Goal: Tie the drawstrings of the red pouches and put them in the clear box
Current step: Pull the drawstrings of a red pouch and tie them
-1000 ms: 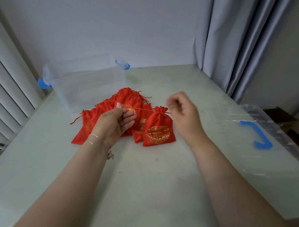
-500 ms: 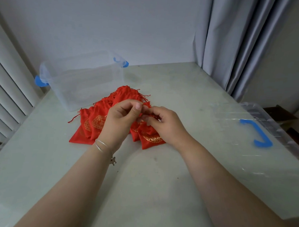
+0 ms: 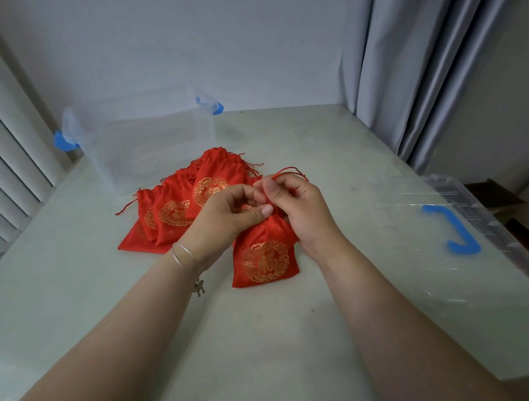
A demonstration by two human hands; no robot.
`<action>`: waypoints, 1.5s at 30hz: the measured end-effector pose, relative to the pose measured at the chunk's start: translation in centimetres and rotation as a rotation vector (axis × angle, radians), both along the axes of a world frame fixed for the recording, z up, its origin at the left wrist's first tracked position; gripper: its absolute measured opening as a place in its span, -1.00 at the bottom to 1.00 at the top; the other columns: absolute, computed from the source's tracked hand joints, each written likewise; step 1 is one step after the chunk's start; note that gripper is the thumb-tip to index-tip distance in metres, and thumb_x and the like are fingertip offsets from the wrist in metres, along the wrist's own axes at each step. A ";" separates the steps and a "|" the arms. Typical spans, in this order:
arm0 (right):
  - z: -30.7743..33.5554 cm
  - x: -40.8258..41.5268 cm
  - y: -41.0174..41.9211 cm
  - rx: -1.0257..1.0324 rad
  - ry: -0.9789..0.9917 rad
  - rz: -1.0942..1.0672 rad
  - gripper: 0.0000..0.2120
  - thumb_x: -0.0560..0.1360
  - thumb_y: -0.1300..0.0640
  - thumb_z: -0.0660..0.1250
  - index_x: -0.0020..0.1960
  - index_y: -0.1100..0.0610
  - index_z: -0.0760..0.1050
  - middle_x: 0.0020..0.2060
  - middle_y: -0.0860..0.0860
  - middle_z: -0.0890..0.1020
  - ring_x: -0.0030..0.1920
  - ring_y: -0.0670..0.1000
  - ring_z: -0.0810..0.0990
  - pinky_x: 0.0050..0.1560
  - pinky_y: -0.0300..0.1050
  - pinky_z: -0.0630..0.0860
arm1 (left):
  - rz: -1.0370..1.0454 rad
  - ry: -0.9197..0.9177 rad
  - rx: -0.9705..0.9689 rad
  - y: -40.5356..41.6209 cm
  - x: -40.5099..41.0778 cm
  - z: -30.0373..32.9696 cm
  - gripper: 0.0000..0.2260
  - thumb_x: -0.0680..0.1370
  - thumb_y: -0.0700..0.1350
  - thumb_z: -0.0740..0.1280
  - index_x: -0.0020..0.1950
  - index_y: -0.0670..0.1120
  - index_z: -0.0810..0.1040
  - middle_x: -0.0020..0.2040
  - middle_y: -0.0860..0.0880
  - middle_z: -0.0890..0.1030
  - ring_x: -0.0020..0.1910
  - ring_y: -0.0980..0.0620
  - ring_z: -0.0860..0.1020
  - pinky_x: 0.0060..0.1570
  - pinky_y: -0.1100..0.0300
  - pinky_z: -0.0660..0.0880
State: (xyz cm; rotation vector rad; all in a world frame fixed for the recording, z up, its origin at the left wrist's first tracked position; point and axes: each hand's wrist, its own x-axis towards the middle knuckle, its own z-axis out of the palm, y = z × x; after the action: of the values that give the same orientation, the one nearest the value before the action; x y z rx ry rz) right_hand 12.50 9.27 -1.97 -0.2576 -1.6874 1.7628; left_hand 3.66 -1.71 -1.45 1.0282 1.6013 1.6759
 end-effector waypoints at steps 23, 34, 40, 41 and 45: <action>0.2 0.4 0.6 -0.620 -0.095 0.032 -0.80 0.59 0.02 0.21 -0.07 0.13 0.51 -0.52 -0.10 0.31 -0.61 -0.19 0.20 -0.63 -0.35 0.07 | -0.097 0.227 -0.103 -0.3 -0.3 0.3 -0.75 0.54 -0.02 0.30 0.02 -0.17 0.65 -0.33 0.06 0.56 -0.22 0.07 0.47 -0.11 0.25 0.41; 1.2 0.7 1.2 -0.973 0.091 -0.053 -0.77 0.63 0.03 0.13 -0.14 0.11 0.42 -0.59 -0.10 0.31 -0.65 -0.16 0.16 -0.69 -0.34 0.05 | 0.247 1.563 -0.209 1.2 0.3 -2.2 -0.73 0.42 0.17 0.30 -0.30 0.02 0.63 -0.41 0.12 0.55 -0.27 -0.02 0.43 -0.07 0.09 0.22; 1.0 0.8 1.6 -0.971 0.217 -0.035 -0.74 0.64 0.02 0.11 -0.16 0.10 0.39 -0.56 -0.08 0.34 -0.63 -0.15 0.16 -0.67 -0.33 0.07 | 0.224 1.286 -0.111 2.3 1.0 -2.9 -0.71 0.54 0.06 0.23 -0.17 -0.03 0.68 -0.34 0.05 0.59 -0.26 0.02 0.45 -0.17 0.13 0.32; 1.0 0.9 1.8 -0.922 0.199 -0.040 -0.74 0.64 0.01 0.10 -0.15 0.10 0.40 -0.56 -0.08 0.34 -0.63 -0.15 0.16 -0.67 -0.33 0.07 | 0.170 1.089 -0.122 2.1 0.9 -2.6 -0.76 0.55 0.02 0.26 -0.12 -0.04 0.69 -0.30 0.05 0.61 -0.24 0.12 0.44 -0.14 0.16 0.35; 1.5 1.6 1.9 -0.490 -0.059 -0.085 -0.75 0.59 -0.06 0.20 -0.07 0.13 0.45 -0.50 -0.04 0.36 -0.61 -0.15 0.17 -0.64 -0.33 0.09 | 0.189 0.415 -0.113 1.2 0.7 -1.0 -0.72 0.64 -0.10 0.16 -0.19 -0.07 0.58 -0.34 0.06 0.53 -0.41 0.25 0.43 -0.30 0.41 0.35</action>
State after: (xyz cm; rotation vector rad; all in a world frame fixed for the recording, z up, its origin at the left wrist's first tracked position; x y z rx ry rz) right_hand 14.10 11.22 -0.42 -0.5929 -1.2375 2.0975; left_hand 4.34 -0.54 -2.44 1.2582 2.0905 1.5351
